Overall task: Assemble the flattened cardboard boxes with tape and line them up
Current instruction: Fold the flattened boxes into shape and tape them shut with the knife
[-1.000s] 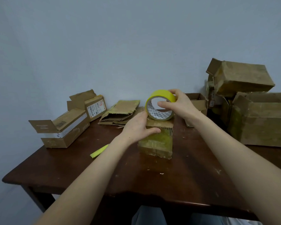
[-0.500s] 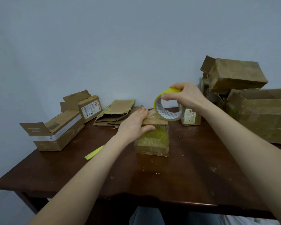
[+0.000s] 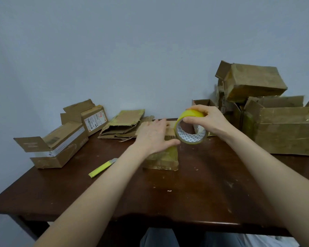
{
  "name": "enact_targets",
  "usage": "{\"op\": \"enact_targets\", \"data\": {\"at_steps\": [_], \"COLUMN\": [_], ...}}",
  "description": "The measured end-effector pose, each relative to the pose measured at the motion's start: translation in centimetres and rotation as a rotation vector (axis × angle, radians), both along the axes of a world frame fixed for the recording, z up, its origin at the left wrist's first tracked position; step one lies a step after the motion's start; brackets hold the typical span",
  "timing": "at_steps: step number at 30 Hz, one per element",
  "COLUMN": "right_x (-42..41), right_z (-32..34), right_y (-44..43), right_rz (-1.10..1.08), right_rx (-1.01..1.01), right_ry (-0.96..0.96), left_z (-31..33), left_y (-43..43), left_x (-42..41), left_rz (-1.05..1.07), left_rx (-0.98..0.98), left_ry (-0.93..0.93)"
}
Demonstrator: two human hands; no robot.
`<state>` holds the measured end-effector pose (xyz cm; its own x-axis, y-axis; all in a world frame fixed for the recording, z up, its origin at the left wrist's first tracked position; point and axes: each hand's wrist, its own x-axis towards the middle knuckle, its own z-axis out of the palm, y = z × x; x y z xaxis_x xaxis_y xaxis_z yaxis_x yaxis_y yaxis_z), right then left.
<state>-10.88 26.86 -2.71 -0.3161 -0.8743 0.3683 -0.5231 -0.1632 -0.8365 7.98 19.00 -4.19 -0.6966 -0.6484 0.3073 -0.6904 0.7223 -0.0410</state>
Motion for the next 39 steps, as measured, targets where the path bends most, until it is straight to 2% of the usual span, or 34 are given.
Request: {"op": "enact_targets", "data": {"at_steps": [3, 5, 8, 10, 13, 17, 23, 29, 34, 39], "right_x": [-0.2, -0.4, -0.4, -0.1, -0.1, -1.5, -2.4, -2.9, -2.2, -0.5], "right_z": [-0.9, -2.3, -4.4, -5.1, -5.0, -4.3, -5.9, -5.6, -6.5, -6.3], "right_y": [0.0, 0.3, 0.5, 0.6, 0.6, 0.7, 1.6, 2.6, 1.8, 0.1], "right_rz": [-0.003, 0.027, 0.067, 0.078, 0.018, -0.038, -0.017, 0.030, 0.042, 0.009], "right_rx": [0.001, 0.003, -0.059, -0.104, -0.121, -0.071, 0.027, 0.100, 0.134, 0.145], "right_ry": [-0.034, -0.207, -0.564, -0.660, -0.600, -0.409, -0.314, -0.103, -0.164, 0.059], "left_z": [-1.2, -1.7, -1.7, -1.7, -1.6, -1.5, -1.7, -1.7, -2.0, -1.4], "left_y": [0.2, -0.2, -0.5, -0.6, -0.6, -0.8, -0.9, -1.1, -2.4, -3.9], "left_x": [-1.0, -1.0, -1.2, -1.2, -1.1, -1.0, -0.8, -0.6, -0.2, -0.3], "left_rz": [0.044, 0.052, 0.046, 0.040, 0.027, 0.015, -0.013, -0.027, -0.040, -0.036], "left_rx": [-0.036, -0.049, -0.065, -0.065, -0.068, -0.049, -0.100, -0.107, -0.117, -0.076], "left_ry": [-0.039, -0.025, -0.041, -0.056, -0.073, -0.090, -0.077, -0.063, -0.026, -0.009]}}
